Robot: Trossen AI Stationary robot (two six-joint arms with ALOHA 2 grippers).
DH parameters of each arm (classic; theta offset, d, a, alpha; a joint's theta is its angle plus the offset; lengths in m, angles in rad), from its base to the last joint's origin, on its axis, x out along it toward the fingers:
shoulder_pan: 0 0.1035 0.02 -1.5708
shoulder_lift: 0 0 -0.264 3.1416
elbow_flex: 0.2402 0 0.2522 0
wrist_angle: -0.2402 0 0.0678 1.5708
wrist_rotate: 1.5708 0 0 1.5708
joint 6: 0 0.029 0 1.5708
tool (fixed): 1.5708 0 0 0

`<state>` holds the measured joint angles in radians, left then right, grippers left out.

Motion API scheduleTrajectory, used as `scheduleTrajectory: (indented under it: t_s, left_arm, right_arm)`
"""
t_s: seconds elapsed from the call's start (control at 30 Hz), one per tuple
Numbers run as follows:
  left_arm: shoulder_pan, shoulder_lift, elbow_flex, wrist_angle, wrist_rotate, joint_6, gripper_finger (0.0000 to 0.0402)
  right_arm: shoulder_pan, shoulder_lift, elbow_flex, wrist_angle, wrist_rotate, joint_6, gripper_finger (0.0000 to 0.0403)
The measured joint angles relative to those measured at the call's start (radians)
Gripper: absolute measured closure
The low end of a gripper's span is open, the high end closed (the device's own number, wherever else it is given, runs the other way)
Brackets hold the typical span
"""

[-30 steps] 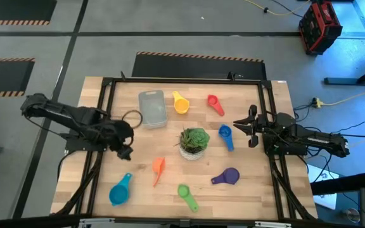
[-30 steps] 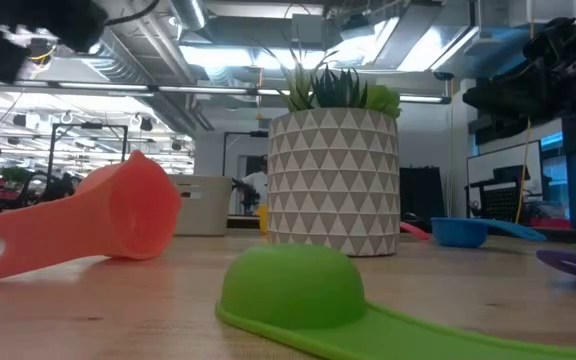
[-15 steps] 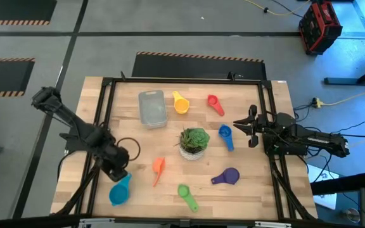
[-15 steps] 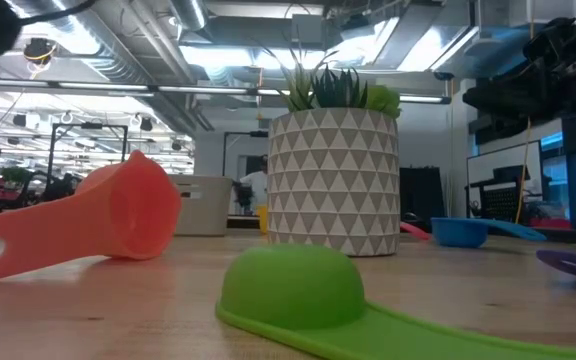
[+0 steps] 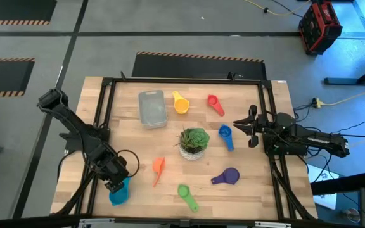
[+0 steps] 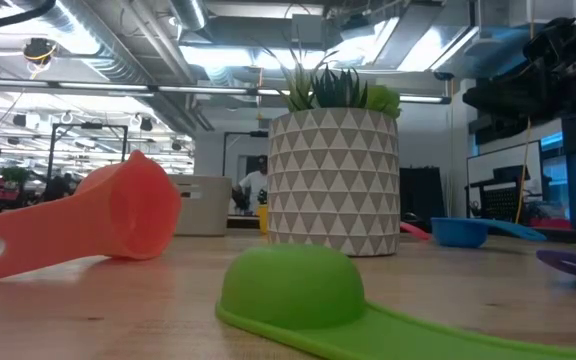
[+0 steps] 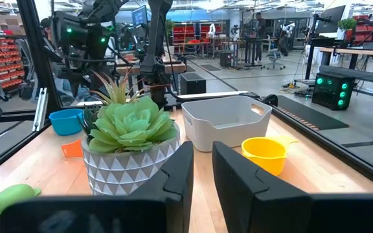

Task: Nest measuring cups in basket
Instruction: Put the light blue measuring cup into the gray bin

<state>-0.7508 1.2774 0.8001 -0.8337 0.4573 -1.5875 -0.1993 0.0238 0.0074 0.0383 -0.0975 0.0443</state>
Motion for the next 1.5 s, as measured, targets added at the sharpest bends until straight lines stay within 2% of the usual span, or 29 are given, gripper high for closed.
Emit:
scheduleTrajectory:
  t_s: [0.37, 0.57, 0.87, 1.07, 1.5]
  left_arm:
    - [-0.023, 0.118, 0.000, 0.030, -0.060, 0.031, 0.0172]
    - [-0.023, 0.169, 0.001, 0.091, -0.072, 0.054, 0.0172]
    - [-0.023, 0.246, 0.001, 0.101, -0.083, 0.057, 0.0174]
    - [-0.022, 0.255, 0.001, 0.117, -0.092, 0.103, 0.0202]
    - [-0.022, 0.255, 0.001, 0.117, -0.099, 0.106, 0.0267]
  right_arm:
    - [0.000, 0.000, 0.000, 0.000, 0.000, 0.000, 0.0339]
    - [0.000, 0.000, 0.000, 0.000, 0.000, 0.000, 0.0339]
    - [0.000, 0.000, 0.000, 0.000, 0.000, 0.000, 0.0339]
    - [0.000, 0.000, 0.000, 0.000, 0.000, 0.000, 0.0339]
    - [0.000, 0.000, 0.000, 0.000, 0.000, 0.000, 0.0339]
